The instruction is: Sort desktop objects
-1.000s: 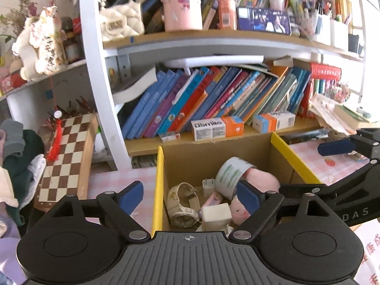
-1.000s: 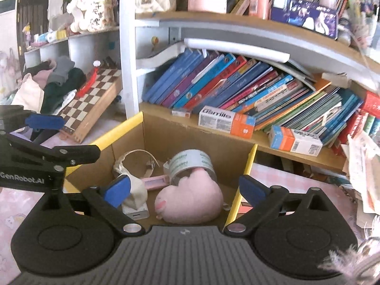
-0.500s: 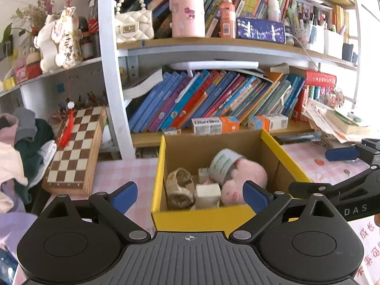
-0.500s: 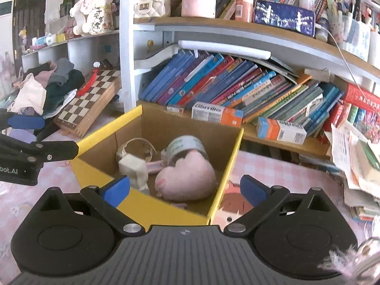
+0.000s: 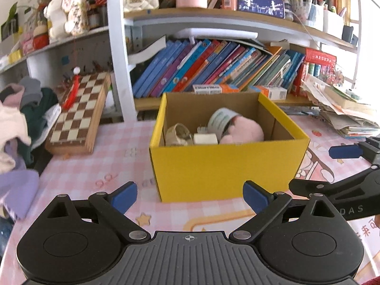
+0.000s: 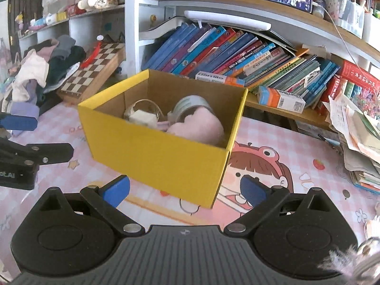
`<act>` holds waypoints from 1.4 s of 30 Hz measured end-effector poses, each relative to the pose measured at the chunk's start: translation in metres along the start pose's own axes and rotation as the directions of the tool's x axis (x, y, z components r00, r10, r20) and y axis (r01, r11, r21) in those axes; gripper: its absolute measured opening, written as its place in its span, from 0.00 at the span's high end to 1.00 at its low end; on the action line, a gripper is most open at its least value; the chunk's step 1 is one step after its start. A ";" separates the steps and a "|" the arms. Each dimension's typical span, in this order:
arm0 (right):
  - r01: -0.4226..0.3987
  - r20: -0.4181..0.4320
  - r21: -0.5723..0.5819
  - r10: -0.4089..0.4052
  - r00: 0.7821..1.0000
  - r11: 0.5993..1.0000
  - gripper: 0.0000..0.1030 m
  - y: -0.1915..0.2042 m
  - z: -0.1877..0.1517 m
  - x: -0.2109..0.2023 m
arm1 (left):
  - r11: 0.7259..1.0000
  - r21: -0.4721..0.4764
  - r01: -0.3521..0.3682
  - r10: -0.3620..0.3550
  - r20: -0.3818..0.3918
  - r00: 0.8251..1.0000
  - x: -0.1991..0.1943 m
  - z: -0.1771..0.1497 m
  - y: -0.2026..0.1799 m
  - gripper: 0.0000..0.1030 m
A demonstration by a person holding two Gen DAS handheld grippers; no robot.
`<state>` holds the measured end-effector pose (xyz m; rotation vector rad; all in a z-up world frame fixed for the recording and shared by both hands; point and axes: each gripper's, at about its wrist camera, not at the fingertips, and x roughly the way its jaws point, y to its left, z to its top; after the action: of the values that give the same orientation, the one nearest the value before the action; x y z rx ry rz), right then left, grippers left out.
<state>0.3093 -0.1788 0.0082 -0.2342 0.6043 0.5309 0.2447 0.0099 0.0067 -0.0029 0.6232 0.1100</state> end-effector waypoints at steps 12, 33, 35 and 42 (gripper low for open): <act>0.075 -0.003 0.024 -0.075 0.997 0.997 0.02 0.033 -0.025 -0.035 | 0.999 0.025 0.033 -0.033 -0.018 0.999 -0.027 -0.028 0.005 0.04; 0.116 -0.047 0.057 -0.114 0.992 0.992 0.00 0.069 -0.061 -0.071 | 0.996 0.069 0.050 -0.047 -0.052 0.998 -0.064 -0.065 0.010 0.00; 0.115 -0.051 0.059 -0.112 0.992 0.992 0.00 0.070 -0.062 -0.072 | 0.996 0.070 0.051 -0.047 -0.055 0.997 -0.066 -0.066 0.010 0.00; 0.118 -0.058 0.065 -0.115 0.992 0.991 0.00 0.072 -0.067 -0.077 | 0.997 0.060 0.053 -0.049 -0.066 0.997 -0.069 -0.072 0.011 0.00</act>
<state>0.1848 -0.1734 -0.0035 -0.2179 0.6560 0.3913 0.1465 0.0108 -0.0113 0.0377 0.6904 0.0409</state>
